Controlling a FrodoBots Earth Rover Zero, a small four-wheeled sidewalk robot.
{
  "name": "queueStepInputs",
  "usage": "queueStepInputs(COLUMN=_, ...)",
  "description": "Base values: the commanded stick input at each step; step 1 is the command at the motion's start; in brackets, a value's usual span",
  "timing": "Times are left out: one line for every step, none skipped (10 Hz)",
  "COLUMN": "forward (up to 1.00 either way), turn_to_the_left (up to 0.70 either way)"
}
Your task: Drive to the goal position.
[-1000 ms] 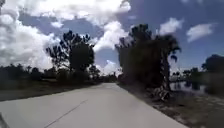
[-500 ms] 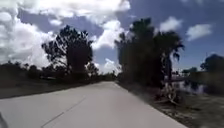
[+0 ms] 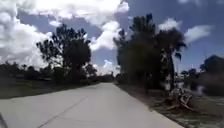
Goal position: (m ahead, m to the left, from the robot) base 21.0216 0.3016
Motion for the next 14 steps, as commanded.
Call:
queueStepInputs(forward=1.00, turn_to_the_left=0.00)
queueStepInputs(forward=1.00, turn_to_the_left=0.00)
queueStepInputs(forward=1.00, turn_to_the_left=0.00)
queueStepInputs(forward=1.00, turn_to_the_left=0.00)
queueStepInputs(forward=1.00, turn_to_the_left=0.00)
queueStepInputs(forward=1.00, turn_to_the_left=0.00)
queueStepInputs(forward=1.00, turn_to_the_left=0.00)
queueStepInputs(forward=1.00, turn_to_the_left=0.09)
queueStepInputs(forward=1.00, turn_to_the_left=0.33)
queueStepInputs(forward=1.00, turn_to_the_left=0.40)
queueStepInputs(forward=1.00, turn_to_the_left=0.37)
queueStepInputs(forward=1.00, turn_to_the_left=0.25)
queueStepInputs(forward=1.00, turn_to_the_left=0.06)
queueStepInputs(forward=1.00, turn_to_the_left=0.00)
